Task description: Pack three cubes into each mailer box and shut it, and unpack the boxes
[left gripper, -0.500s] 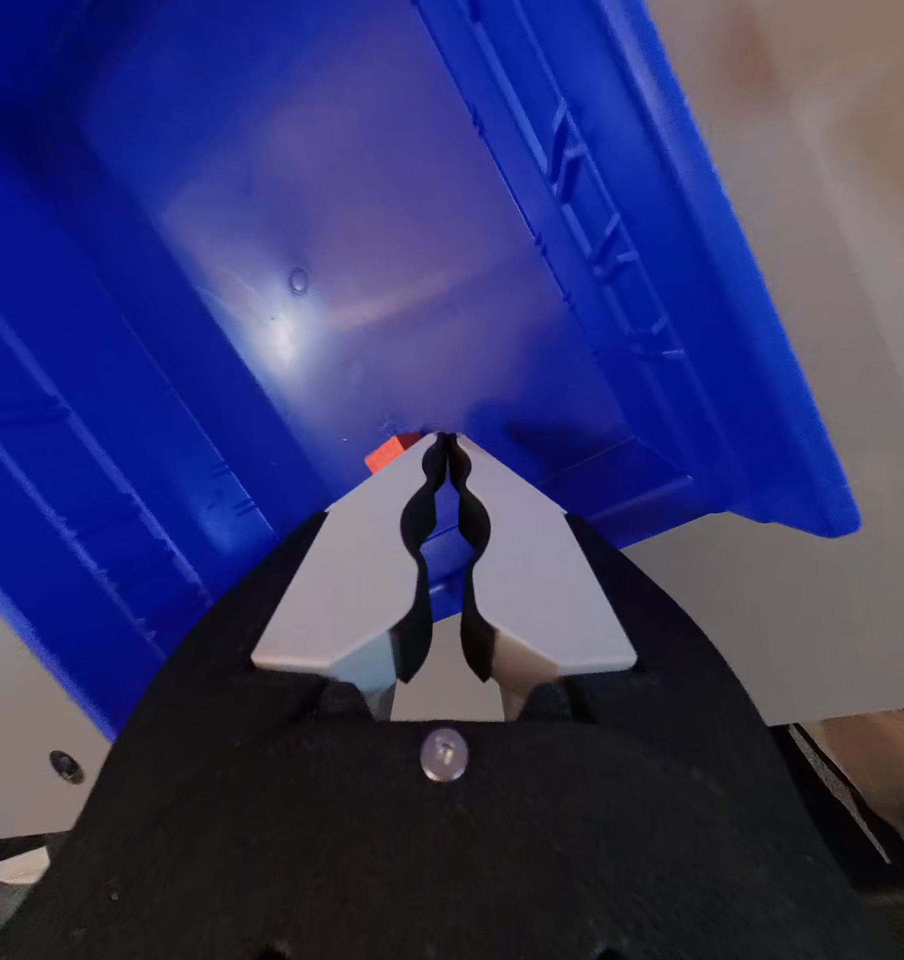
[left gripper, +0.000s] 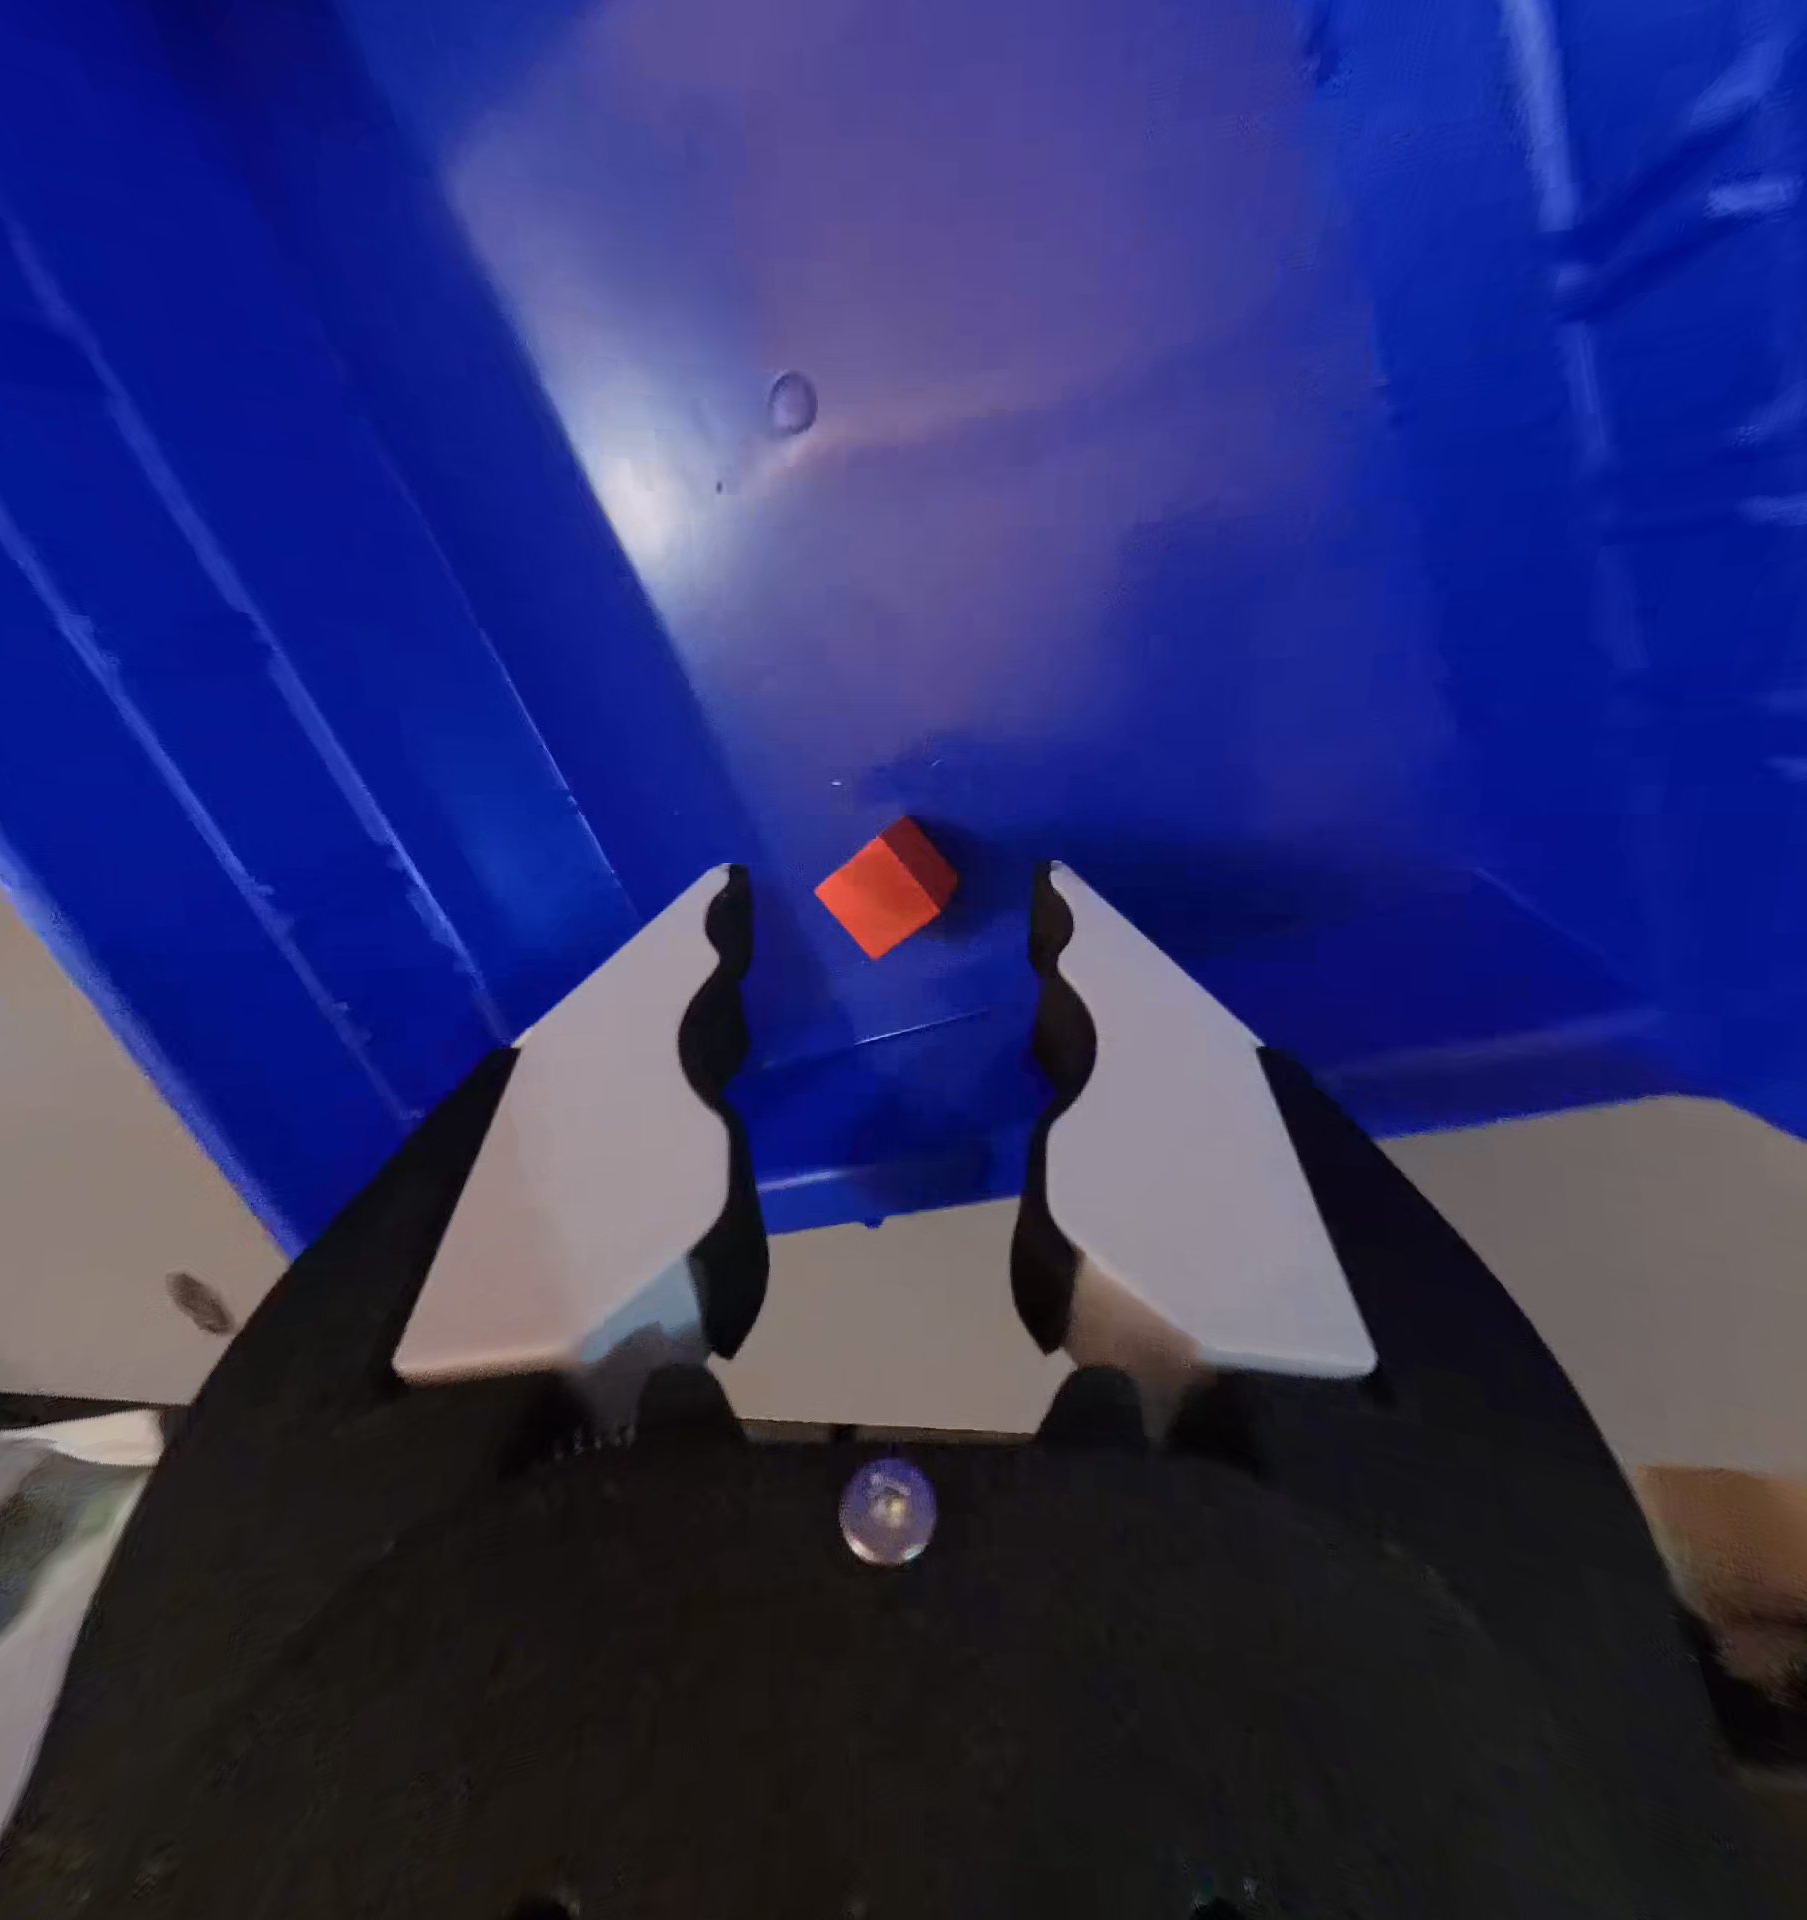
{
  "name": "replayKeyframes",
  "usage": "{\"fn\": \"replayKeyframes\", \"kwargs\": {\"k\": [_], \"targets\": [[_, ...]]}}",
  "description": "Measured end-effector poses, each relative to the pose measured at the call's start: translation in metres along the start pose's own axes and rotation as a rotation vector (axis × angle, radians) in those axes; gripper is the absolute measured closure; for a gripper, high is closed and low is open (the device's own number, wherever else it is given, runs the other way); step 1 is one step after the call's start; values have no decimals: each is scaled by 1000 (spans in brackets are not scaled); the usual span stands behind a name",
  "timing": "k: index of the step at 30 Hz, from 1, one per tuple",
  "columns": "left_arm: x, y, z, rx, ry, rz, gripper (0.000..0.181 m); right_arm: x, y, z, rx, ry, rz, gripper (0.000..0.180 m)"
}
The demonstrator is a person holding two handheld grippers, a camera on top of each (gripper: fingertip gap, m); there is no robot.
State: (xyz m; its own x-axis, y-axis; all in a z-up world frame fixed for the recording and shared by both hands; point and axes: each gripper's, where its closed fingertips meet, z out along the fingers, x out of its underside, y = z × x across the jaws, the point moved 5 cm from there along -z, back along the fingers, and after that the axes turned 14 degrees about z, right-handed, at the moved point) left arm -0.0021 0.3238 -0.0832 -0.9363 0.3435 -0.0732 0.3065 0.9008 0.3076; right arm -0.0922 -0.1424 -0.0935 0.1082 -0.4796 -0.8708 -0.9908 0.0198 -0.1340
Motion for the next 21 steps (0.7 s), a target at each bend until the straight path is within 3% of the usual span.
{"fn": "replayKeyframes", "kwargs": {"k": [4,6,10,16,21], "targets": [[8,3,15,85,42,-66,125,0,-1,-1,7,1,-3,161],[12,5,16,78,57,-37,154,1,-1,-1,5,0,4,161],[4,9,-1,33,-29,-6,156,2,-2,0,1,1,19,161],[-48,-31,-87,-32,-322,154,157,4,-4,4,-9,12,38,161],[-106,-132,-169,-81,-588,499,157,4,-5,7,-24,17,48,161]]}}
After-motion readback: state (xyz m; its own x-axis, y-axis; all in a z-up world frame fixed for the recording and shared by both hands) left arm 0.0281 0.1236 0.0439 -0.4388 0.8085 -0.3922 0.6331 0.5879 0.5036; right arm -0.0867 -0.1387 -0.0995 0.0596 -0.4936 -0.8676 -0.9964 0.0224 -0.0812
